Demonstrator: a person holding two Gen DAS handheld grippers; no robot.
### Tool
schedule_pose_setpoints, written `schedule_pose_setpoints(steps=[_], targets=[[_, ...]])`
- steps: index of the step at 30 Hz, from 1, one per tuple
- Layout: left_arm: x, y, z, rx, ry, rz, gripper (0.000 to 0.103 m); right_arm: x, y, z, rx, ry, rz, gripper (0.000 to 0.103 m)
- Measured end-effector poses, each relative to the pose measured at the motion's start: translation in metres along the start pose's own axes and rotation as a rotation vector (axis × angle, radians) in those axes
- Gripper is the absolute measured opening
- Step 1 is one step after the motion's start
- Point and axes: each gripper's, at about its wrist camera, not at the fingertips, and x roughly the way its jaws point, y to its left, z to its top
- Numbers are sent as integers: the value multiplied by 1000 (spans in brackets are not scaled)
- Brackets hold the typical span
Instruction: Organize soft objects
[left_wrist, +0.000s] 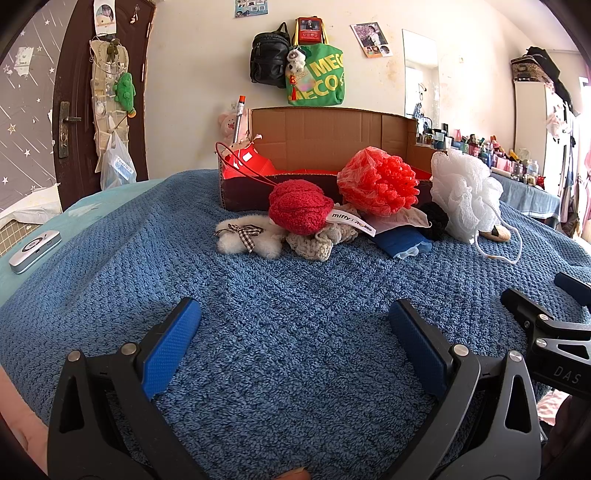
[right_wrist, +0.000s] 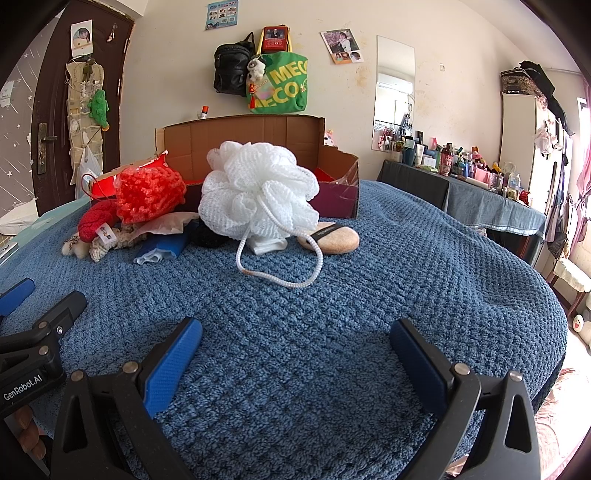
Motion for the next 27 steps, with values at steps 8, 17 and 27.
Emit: schedule_pose_setpoints(steps=[8,17,27], targets=[[0,0,0,-1,0,0,103,0,0,0,0,1,0,103],[-2,-1,8,-3,15,1,103,-3,2,7,8,17,4,103],[-2,10,45,-22,10,-10,103,-1,-2,36,1,10,17,103]])
